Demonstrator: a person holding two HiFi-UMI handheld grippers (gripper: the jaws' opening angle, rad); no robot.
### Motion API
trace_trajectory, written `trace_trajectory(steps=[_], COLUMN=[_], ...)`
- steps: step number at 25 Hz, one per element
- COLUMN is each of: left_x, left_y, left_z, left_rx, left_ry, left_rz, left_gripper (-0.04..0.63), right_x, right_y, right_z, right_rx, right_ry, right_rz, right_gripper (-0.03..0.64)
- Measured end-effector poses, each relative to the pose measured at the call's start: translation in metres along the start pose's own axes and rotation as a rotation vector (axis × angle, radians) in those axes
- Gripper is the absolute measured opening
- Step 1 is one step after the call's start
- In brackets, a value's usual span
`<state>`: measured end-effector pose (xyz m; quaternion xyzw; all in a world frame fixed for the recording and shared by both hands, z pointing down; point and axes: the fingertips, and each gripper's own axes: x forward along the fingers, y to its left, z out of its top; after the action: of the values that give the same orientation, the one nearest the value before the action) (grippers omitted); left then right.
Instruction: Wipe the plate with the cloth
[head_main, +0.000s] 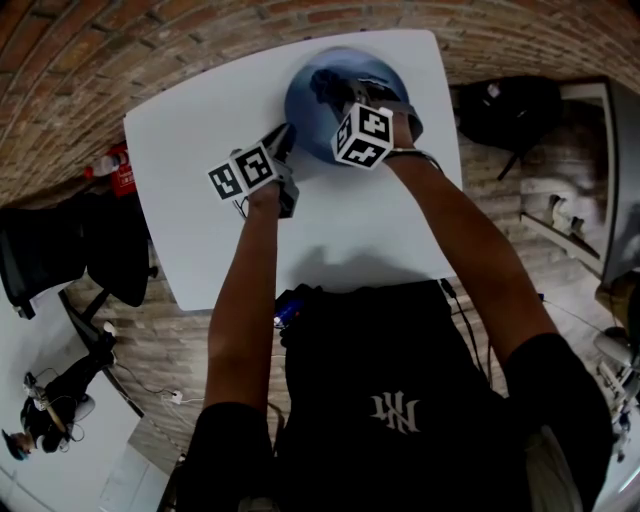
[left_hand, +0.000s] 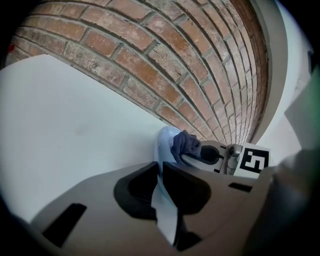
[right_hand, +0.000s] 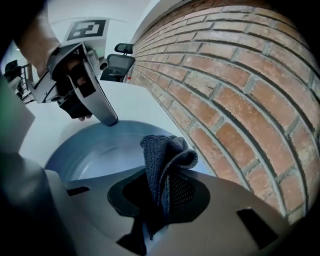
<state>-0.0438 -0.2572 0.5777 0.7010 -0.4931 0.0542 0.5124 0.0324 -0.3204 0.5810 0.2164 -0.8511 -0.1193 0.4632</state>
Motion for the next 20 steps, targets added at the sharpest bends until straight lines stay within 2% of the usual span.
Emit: trace_trajectory(steps=[20], left_x=[0.000], left_y=[-0.001], left_z=[-0.002], left_rx=[0.019], left_ry=[0.010], left_rz=[0.004], left_gripper=[0.035], right_x=[-0.014], right_y=[-0.044], right_z=[-0.054], right_rx=[0.054], right_ry=[0.161], right_rz=[-0.111], right_gripper=[0.084])
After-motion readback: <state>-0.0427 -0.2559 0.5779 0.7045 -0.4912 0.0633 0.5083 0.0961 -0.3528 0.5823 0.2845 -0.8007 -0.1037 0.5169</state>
